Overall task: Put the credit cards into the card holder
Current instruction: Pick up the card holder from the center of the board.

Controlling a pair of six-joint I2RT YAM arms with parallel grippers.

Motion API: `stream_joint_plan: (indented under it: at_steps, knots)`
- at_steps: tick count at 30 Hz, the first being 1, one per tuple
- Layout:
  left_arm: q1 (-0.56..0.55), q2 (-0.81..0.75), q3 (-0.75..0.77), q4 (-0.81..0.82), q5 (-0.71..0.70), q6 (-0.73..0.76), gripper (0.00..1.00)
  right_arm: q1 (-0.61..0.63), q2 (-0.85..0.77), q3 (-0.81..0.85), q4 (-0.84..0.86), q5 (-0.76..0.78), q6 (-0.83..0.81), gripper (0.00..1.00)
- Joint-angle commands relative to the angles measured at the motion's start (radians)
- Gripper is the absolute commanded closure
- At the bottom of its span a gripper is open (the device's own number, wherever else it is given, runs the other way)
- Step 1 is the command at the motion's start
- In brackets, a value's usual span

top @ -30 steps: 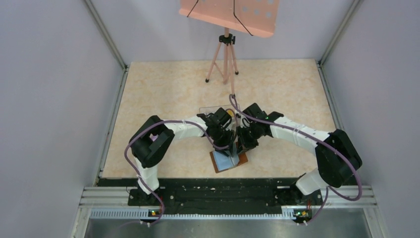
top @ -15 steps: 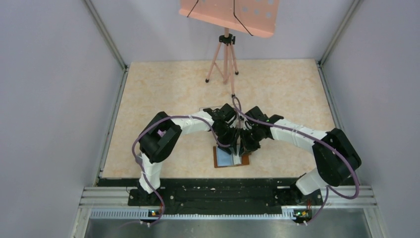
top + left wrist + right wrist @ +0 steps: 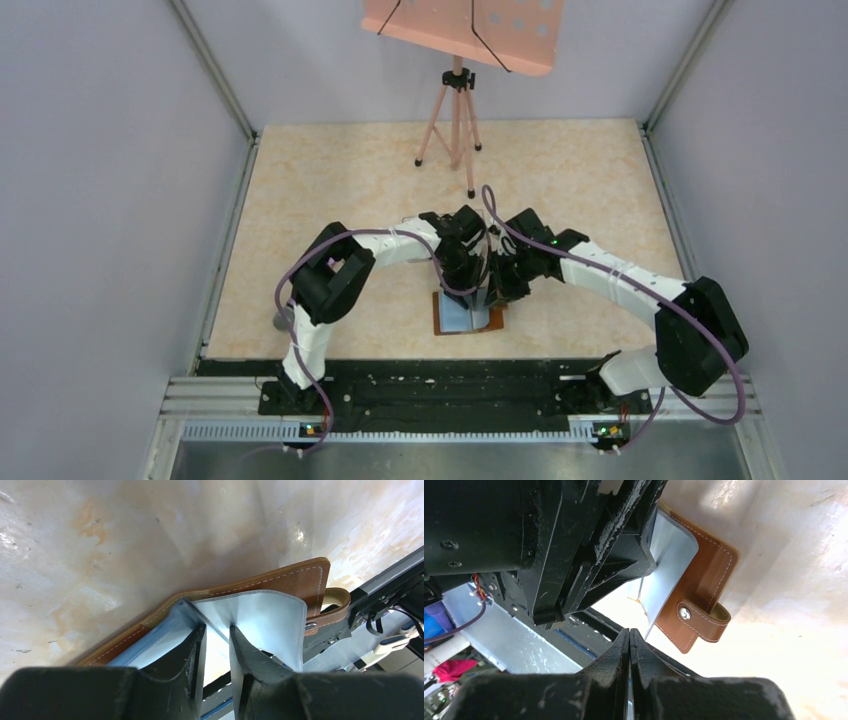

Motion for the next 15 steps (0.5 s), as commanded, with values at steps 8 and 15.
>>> stream_joint_plan:
  at_steps: [8,15]
  knots:
    - [-0.01,0.016,-0.001,0.003,-0.045,-0.019,0.68,0.014,0.122,-0.037,0.12,-0.004,-0.02,1.0]
    - [0.019,-0.153,-0.128,0.048,-0.071,-0.075,0.51,-0.027,0.169,-0.055,0.126,0.122,-0.002,1.0]
